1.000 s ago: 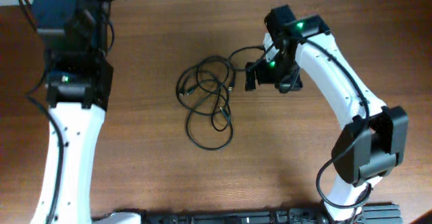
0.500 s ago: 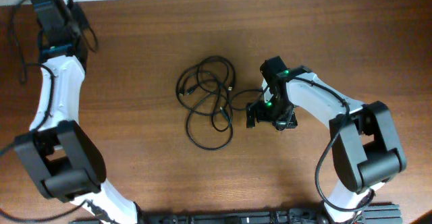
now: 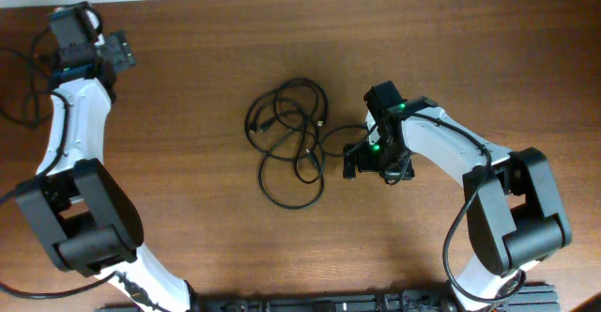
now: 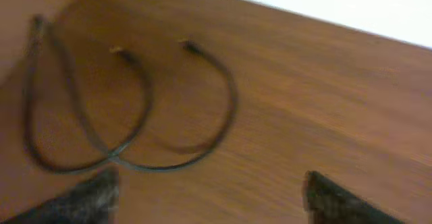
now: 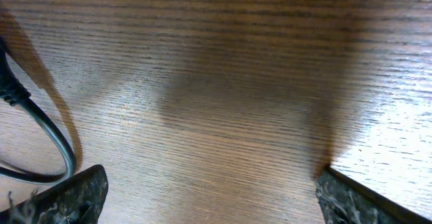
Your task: Untangle cables
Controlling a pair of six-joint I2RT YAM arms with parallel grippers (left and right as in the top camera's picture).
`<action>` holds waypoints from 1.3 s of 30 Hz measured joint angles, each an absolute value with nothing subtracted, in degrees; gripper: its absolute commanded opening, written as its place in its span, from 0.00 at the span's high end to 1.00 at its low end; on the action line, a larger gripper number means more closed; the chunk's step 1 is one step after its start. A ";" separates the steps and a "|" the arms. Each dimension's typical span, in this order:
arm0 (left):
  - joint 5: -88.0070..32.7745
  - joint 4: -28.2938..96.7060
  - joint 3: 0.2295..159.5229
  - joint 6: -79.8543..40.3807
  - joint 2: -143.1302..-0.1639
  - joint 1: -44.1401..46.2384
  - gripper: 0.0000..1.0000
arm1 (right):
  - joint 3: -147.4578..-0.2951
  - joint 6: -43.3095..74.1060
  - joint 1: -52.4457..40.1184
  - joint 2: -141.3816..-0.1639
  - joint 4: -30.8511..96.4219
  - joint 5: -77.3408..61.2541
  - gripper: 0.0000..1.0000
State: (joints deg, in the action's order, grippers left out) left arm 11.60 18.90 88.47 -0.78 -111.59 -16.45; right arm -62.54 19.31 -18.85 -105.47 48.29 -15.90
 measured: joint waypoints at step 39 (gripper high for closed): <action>-6.81 -0.43 88.51 0.12 -120.11 -22.15 1.00 | -61.98 20.62 -18.85 -105.03 46.65 -15.84 0.02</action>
